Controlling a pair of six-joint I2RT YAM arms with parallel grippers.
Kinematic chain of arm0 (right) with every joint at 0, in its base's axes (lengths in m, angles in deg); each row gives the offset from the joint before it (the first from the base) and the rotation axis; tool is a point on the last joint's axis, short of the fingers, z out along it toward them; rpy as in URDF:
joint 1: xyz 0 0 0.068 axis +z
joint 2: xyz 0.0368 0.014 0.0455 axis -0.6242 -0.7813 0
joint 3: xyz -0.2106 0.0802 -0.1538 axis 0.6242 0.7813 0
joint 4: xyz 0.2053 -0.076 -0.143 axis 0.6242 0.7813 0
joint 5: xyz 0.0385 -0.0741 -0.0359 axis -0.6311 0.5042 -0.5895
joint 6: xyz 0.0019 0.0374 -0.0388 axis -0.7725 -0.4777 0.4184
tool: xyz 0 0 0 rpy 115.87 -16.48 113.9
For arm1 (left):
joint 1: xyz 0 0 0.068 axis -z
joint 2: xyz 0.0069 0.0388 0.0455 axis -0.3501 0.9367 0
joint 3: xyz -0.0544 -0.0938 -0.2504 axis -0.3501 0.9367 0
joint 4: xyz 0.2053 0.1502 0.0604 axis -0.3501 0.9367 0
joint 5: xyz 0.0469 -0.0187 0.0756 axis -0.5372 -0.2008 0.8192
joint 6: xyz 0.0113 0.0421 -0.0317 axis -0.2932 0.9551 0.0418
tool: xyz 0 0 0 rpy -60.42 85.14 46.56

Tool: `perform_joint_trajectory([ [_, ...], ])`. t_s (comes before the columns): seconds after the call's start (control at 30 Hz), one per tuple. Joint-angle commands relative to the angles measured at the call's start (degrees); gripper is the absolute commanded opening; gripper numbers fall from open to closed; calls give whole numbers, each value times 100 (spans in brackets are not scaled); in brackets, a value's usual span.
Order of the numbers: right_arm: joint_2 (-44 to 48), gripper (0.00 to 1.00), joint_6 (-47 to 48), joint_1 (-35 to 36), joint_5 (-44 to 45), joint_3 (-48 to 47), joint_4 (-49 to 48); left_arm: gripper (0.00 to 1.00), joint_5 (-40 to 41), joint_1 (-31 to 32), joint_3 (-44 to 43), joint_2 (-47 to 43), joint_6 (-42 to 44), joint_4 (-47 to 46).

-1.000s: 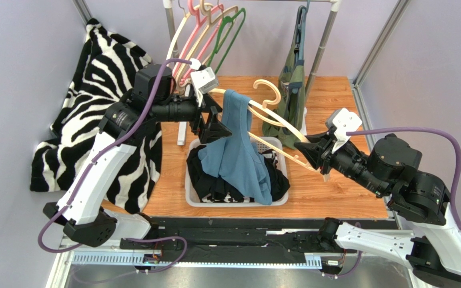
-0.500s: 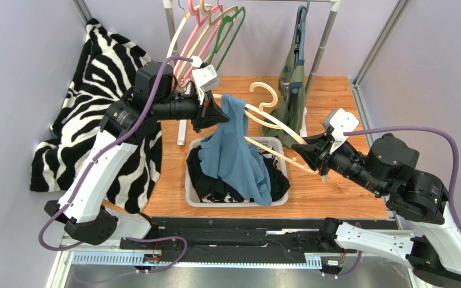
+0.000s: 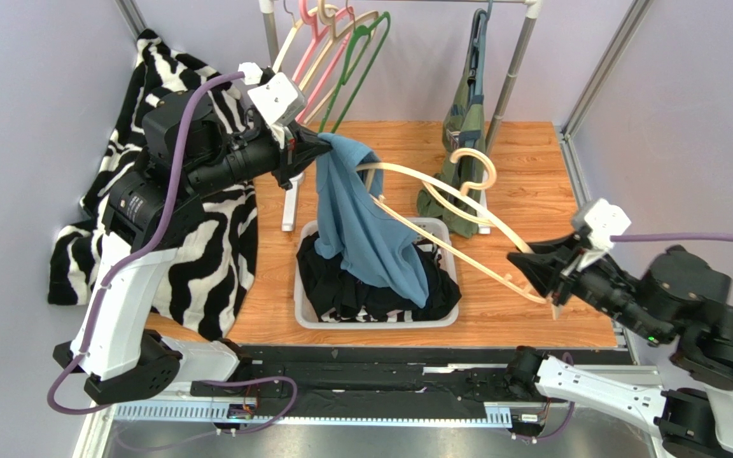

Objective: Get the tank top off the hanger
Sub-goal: Remove the tank top from the hanger, then place the hanger at the clothesline.

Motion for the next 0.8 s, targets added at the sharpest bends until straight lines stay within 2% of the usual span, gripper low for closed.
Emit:
perform_joint_trajectory([
  [0.0,350,0,-432,7,203,-620,577,0,376,20,-280,189,172,-245],
  [0.13,719,0,-521,-19,808,-779,630,0,208,142,-649,356,260,-245],
  [0.2,764,0,-512,-37,1064,-770,630,0,7,222,-423,339,304,-184],
  [0.37,369,0,-442,-37,1811,-778,534,0,156,907,964,164,866,202],
  [0.53,96,0,-328,-45,2128,-788,-11,0,269,1118,2256,-82,1182,353],
  [0.63,-105,0,-257,-37,2128,-813,-231,0,628,1171,2767,-57,1271,388],
  [0.67,-193,0,-248,-45,2128,-822,-257,0,969,1180,2874,-30,1288,405],
  [0.77,-632,0,-204,-45,2269,-1006,-170,0,1192,1180,3225,75,1385,563],
])
